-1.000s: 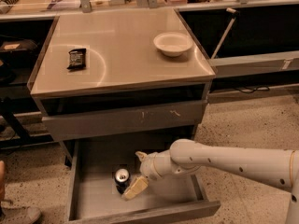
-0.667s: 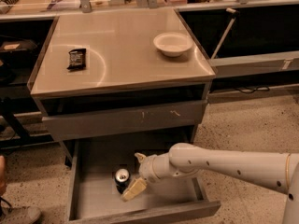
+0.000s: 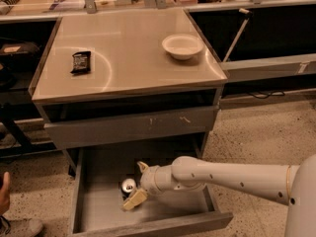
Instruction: Pick pepsi can from middle drawer and place on counter
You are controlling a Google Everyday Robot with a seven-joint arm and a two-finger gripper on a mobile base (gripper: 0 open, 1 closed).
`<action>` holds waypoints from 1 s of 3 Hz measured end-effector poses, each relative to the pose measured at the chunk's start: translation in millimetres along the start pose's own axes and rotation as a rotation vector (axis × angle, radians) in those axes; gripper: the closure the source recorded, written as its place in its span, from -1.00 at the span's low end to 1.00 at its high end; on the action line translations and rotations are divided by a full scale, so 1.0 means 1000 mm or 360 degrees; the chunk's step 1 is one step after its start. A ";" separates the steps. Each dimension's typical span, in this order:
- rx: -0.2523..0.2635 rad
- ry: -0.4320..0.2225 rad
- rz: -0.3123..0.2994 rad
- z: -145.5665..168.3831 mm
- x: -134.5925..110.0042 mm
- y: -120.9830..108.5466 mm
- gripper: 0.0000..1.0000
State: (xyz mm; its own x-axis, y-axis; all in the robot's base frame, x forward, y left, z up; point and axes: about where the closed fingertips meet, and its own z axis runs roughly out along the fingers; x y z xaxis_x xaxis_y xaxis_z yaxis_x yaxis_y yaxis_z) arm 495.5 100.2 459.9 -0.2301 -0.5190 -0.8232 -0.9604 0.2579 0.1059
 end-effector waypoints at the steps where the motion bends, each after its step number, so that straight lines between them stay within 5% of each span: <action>1: -0.0017 -0.0004 0.0024 0.017 0.009 0.003 -1.00; 3: -0.0032 0.0039 0.0061 0.042 0.015 -0.003 -1.00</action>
Offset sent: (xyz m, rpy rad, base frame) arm 0.0052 0.0263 -0.0430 -0.0060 0.0342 0.0188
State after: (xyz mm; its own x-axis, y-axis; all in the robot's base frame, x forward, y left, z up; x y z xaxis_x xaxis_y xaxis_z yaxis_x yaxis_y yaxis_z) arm 501.1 126.4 423.9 -0.2705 -0.5287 -0.8045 -0.9536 0.2616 0.1487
